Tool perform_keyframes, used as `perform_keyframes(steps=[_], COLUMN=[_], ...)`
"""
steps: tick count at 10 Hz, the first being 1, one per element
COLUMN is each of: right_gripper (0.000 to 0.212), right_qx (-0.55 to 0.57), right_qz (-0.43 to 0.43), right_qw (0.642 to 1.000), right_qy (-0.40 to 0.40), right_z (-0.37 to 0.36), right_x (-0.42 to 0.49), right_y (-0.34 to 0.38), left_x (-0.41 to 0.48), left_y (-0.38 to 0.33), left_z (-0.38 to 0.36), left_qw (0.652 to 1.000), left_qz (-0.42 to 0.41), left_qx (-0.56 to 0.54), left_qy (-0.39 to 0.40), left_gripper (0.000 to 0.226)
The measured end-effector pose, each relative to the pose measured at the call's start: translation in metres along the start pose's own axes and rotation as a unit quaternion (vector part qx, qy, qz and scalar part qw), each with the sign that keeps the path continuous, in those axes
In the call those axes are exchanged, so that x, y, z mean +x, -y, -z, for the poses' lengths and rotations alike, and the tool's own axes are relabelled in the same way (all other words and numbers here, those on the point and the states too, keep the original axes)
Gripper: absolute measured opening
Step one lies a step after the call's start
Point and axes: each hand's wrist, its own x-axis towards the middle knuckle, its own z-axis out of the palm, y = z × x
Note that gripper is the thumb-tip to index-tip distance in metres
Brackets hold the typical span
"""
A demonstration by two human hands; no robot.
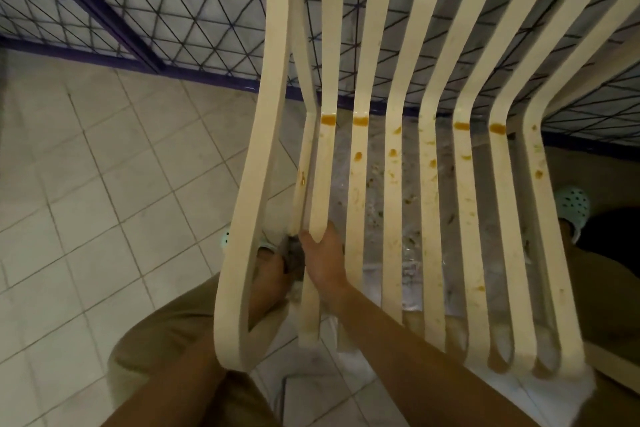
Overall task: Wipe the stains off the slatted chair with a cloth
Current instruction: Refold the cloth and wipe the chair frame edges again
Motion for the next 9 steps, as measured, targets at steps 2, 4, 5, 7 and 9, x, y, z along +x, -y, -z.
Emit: perform_keyframes(steps=[2,4,5,7,9], right_gripper=[0.022,0.024,0.026,0.023,0.058], right_qx=[-0.012,-0.016,-0.017,-0.026,-0.028], right_qz=[0.040,0.023,0.026,0.014,0.032], right_qw=[0.998,1.000,0.999,1.000,0.997], right_qy=[-0.042,0.013,0.011,-0.001,-0.062], right_z=[-0.008,0.000,0.000,0.001,-0.017], right_x=[0.010,0.005,0.005,0.001,0.029], right_y=[-0.010,-0.005,-0.001,0.002,-0.038], left_x=[0.028,0.065,0.073,0.063,0.014], left_y=[-0.014,-0.042,-0.053,-0.046,-0.028], left_z=[-0.002,0.020,0.022,0.020,0.012], left_qw=[0.996,0.993,0.994,0.979,0.971], left_qz=[-0.012,-0.057,-0.091,-0.066,-0.008], left_qx=[-0.086,-0.104,-0.068,-0.192,-0.230], left_qy=[0.010,0.020,-0.001,0.031,0.061], left_gripper=[0.031,0.068,0.058,0.023,0.026])
